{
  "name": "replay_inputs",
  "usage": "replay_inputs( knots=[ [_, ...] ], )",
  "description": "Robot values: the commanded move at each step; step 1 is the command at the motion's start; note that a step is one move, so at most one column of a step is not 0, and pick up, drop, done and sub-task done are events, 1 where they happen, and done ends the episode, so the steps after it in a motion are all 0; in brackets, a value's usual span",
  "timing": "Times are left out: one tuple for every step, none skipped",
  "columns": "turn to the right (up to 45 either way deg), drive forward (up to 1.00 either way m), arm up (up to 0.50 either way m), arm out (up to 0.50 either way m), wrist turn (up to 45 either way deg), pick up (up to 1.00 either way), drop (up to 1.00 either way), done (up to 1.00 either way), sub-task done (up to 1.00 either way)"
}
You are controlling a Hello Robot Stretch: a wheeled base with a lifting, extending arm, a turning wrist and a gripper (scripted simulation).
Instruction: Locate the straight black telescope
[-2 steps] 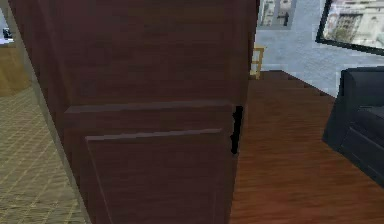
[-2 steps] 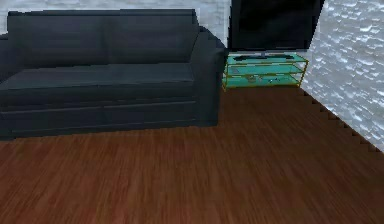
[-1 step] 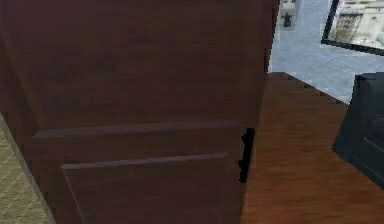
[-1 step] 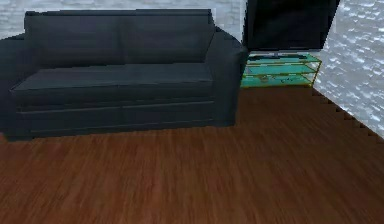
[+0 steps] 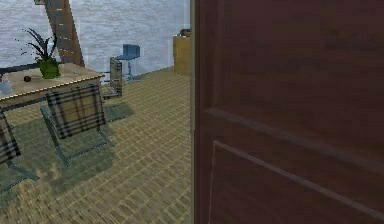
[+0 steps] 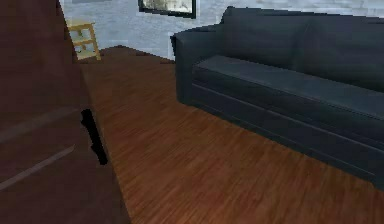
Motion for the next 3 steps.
replay_inputs(
  knots=[
    [-18.0,0.00,0.00,0.00,0.0,0.00,0.00,0.00,0.00],
    [0.0,0.40,0.00,0.00,0.0,0.00,0.00,0.00,0.00],
    [-15.0,0.00,0.00,0.00,0.0,0.00,0.00,0.00,0.00]
  ],
)
